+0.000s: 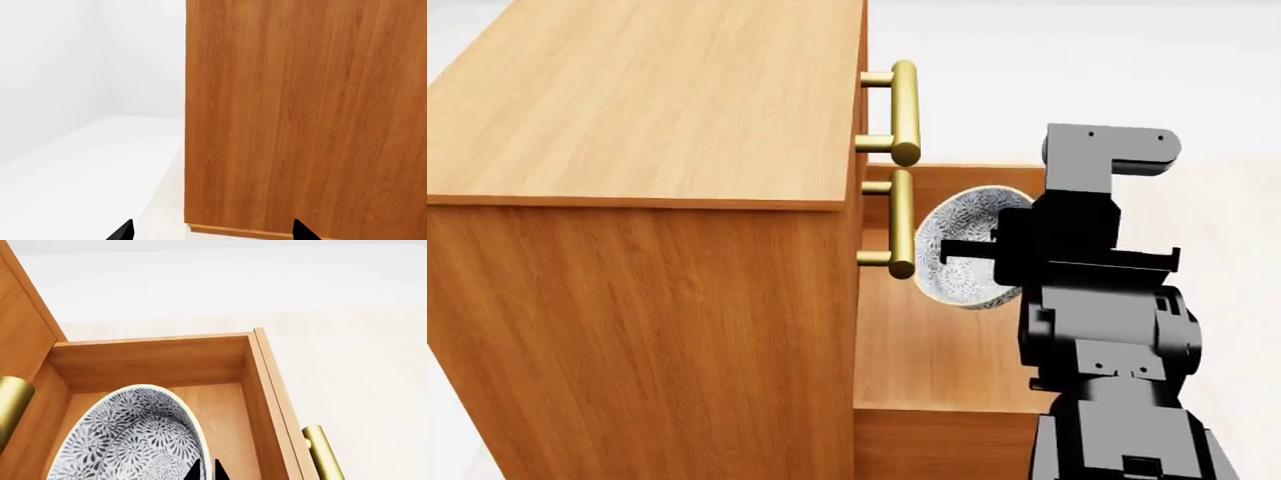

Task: Put the bowl in the bottom drawer of the cabinet and close it.

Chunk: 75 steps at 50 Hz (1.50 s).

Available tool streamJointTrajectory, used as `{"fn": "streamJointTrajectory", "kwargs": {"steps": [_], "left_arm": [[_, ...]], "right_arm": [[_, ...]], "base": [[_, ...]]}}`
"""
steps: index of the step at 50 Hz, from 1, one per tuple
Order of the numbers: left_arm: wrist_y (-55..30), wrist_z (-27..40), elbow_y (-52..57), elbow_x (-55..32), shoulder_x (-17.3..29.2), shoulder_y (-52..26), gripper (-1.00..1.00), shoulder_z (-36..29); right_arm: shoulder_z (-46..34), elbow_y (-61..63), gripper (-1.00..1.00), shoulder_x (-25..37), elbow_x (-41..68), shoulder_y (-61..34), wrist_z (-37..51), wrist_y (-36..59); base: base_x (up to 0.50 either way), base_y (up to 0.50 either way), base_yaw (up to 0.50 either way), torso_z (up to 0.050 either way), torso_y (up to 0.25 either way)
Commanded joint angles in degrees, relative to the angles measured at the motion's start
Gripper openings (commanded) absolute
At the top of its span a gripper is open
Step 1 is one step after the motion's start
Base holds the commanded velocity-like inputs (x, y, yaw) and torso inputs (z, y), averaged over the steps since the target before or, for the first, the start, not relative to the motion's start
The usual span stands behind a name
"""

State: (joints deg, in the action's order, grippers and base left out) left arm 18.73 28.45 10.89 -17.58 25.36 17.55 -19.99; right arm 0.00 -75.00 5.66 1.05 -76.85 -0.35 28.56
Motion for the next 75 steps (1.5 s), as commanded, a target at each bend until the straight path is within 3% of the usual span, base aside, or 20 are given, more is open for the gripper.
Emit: {"fn": "streamJointTrajectory", "kwargs": {"steps": [1,71,72,75], "left_arm": [[-0.1,0.1,0.1,-0.1,0.1,0.0,1.00,-0.1],[0.8,0.1,-1.1,-0.4,0.3,-0.6,1.00,-0.6],[0.8,0.1,-1.1,-0.5,0.3,-0.6,1.00,-0.6],[0.5,0.3,-0.7,-0.4,0.4,-0.5,1.00,-0.6]], "right_arm": [[1.2,0.1,-1.00,-0.1,0.4,-0.1,-0.9,0.7],[8.7,0.1,-1.00,0.1,-0.2,3.0,-5.8,3.0],[8.6,0.1,1.00,0.1,-0.3,3.1,-6.1,2.7],[8.5,0.0,1.00,0.1,-0.5,3.4,-5.9,2.3]], "base": [[0.00,0.00,0.00,0.000,0.000],[0.00,0.00,0.00,0.000,0.000],[0.00,0.00,0.00,0.000,0.000],[0.00,0.00,0.00,0.000,0.000]]}}
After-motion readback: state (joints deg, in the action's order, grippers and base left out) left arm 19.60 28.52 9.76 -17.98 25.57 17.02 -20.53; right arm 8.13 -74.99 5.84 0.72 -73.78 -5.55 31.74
